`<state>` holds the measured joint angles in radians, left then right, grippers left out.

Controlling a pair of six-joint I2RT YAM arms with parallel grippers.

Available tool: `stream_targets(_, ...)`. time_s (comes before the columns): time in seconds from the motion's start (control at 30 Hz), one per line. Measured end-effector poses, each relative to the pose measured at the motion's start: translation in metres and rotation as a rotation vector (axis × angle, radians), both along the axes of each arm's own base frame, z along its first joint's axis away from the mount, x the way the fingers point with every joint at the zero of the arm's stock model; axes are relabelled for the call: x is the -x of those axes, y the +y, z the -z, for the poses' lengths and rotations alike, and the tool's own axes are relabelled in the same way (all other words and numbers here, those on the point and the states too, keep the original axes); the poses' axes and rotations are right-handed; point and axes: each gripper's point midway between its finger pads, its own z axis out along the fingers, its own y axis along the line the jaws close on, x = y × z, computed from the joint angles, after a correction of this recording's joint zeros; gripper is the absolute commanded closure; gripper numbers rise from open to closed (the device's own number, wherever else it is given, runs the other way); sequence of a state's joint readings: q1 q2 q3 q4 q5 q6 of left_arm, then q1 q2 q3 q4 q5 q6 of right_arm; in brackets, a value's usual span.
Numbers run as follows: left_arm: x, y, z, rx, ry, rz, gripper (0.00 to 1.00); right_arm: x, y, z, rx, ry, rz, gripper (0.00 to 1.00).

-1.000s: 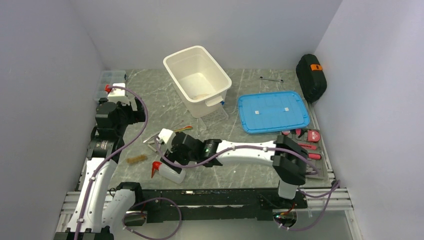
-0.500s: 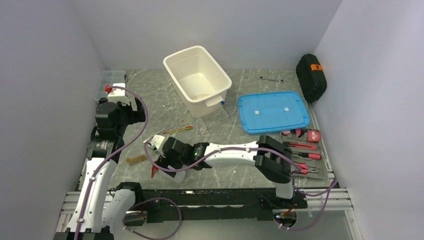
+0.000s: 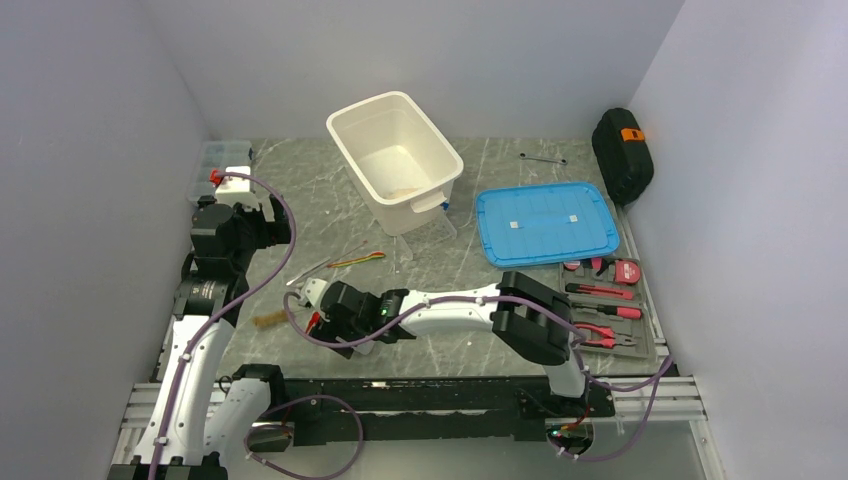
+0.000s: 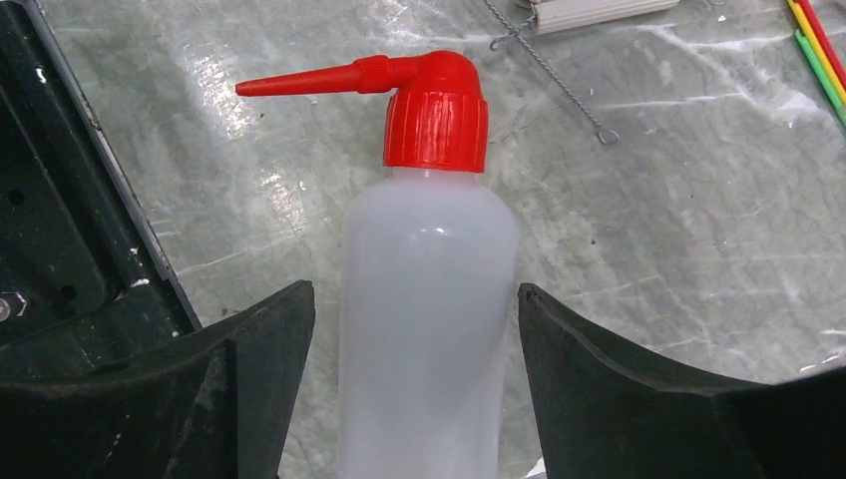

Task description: Organize the chemistry lab equipment

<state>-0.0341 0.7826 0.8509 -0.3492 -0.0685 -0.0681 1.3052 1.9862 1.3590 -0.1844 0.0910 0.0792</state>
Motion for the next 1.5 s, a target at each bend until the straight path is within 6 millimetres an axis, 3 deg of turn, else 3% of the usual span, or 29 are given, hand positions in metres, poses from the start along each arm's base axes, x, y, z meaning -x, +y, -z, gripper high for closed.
stream_targets(0.23, 0.0, -0.001, 0.0, 0.001, 0.0, 0.003, 0.01, 0.0, 0.0, 0.012, 0.023, 0.007, 0.001, 0.27)
stream_targets(0.53, 0.0, -0.001, 0.0, 0.001, 0.0, 0.004, 0.01, 0.0, -0.001, 0.019, 0.037, 0.01, 0.004, 0.47)
stream_targets(0.97, 0.0, 0.001, 0.0, 0.0, 0.001, -0.004, 0.01, 0.0, -0.006, 0.013, 0.045, 0.001, 0.018, 0.53)
stream_targets(1.03, 0.001, 0.003, 0.0, -0.002, 0.0, -0.018, 0.01, -0.002, -0.013, 0.001, 0.043, -0.011, 0.031, 0.53)
stream_targets(1.13, 0.003, 0.008, -0.001, -0.008, -0.003, -0.043, 0.01, -0.006, -0.027, -0.033, 0.006, -0.042, 0.058, 0.55)
stream_targets(1.23, 0.006, 0.012, -0.006, -0.014, -0.018, -0.068, 0.01, -0.017, -0.042, -0.086, -0.076, -0.084, 0.105, 0.56)
stream_targets(1.37, 0.008, 0.016, -0.009, -0.018, -0.031, -0.087, 0.01, -0.048, -0.068, -0.143, -0.183, -0.125, 0.204, 0.56)
stream_targets(1.5, 0.008, 0.015, -0.009, -0.018, -0.032, -0.086, 0.01, -0.094, -0.104, -0.172, -0.207, -0.145, 0.338, 0.58)
